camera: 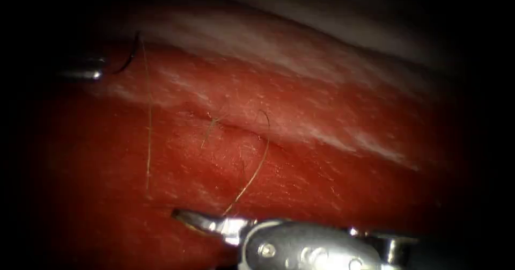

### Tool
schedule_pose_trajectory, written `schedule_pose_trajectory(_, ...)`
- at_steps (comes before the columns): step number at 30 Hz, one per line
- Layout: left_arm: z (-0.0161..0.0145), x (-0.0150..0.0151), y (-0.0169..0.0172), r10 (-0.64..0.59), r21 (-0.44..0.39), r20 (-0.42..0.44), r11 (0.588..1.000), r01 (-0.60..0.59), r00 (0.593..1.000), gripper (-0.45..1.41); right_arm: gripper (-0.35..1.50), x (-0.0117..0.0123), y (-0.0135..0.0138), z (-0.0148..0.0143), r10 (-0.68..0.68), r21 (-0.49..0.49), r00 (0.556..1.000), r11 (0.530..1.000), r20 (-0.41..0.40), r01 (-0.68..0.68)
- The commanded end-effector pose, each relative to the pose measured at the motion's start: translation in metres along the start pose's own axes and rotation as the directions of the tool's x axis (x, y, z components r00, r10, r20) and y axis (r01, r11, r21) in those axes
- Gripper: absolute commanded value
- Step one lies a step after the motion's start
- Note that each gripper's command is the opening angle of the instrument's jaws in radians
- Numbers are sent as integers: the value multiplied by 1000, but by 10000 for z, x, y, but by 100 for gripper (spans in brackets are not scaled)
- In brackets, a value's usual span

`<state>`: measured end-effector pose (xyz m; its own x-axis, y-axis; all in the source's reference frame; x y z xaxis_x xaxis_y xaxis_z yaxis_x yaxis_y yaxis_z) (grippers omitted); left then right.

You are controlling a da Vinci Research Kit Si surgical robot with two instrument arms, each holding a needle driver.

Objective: Wound Closure

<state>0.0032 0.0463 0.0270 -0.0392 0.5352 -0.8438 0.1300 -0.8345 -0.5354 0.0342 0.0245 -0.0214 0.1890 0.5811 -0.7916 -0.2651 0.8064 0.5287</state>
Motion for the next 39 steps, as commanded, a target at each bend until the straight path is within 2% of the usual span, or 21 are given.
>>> schedule_pose_trajectory(1, 4, -8, -1, -2, 0, 0, 1000, 2, 1000, -35, 123, 3, 6, -7, 3, -6, 1000, 1000, -7, -3)
schedule_pose_trajectory(5, -1, -9, -3, -2, 8, 2, 1000, 2, 1000, -35, 120, -1, 27, -62, -1, -34, 1000, 999, -26, 0)
schedule_pose_trajectory(6, -3, -9, -4, -2, 8, 2, 1000, 2, 1000, -35, 120, -9, 38, -77, -4, -69, 1000, 998, -19, 2)
schedule_pose_trajectory(9, -3, -10, -5, -1, 11, 3, 1000, 1, 1000, -35, 118, -33, 57, -84, -17, -104, 1000, 994, -12, 16)
schedule_pose_trajectory(10, -3, -10, -5, -1, 11, 3, 1000, 1, 1000, -35, 118, -33, 57, -84, -17, -104, 1000, 994, -12, 16)
schedule_pose_trajectory(11, -3, -10, -4, -1, 10, 3, 1000, 1, 1000, -35, 118, -48, 66, -78, -26, -121, 1000, 992, 5, 27)
schedule_pose_trajectory(13, -3, -10, -4, -1, 10, 3, 1000, 1, 1000, -35, 115, -62, 73, -66, -35, -136, 999, 990, 24, 38)
schedule_pose_trajectory(16, -3, -10, -4, -1, 10, 3, 1000, 1, 1000, -35, 103, -111, 97, -23, -73, -167, 992, 982, 105, 90)
schedule_pose_trajectory(18, -3, -10, -4, -1, 11, 3, 1000, 1, 1000, -35, 103, -127, 110, -9, -65, -187, 992, 979, 109, 85)
schedule_pose_trajectory(23, 0, -12, -4, 1, 15, 5, 1000, -1, 1000, -35, 96, -130, 123, 8, -58, -228, 994, 970, 96, 79)
schedule_pose_trajectory(29, 3, -16, -5, 4, 18, 6, 1000, -4, 1000, -35, 84, -128, 123, 23, -57, -217, 994, 973, 91, 75)
schedule_pose_trajectory(30, 3, -16, -5, 4, 18, 6, 1000, -4, 1000, -35, 69, -128, 123, 27, -58, -206, 995, 976, 86, 74)
schedule_pose_trajectory(31, 3, -16, -5, 4, 18, 6, 1000, -4, 1000, -35, 19, -129, 122, 30, -60, -182, 995, 980, 81, 74)
schedule_pose_trajectory(33, 3, -16, -5, 4, 18, 6, 1000, -4, 1000, -35, -35, -133, 123, 33, -64, -171, 994, 982, 84, 77)
schedule_pose_trajectory(37, 3, -16, -4, 4, 18, 6, 1000, -4, 1000, -35, -35, -138, 120, 31, -9, -182, 993, 983, 121, 31)
schedule_pose_trajectory(39, 3, -16, -4, 10, 19, 6, 1000, -10, 1000, -35, -35, -137, 118, 28, 122, -198, 985, 975, 122, -97)
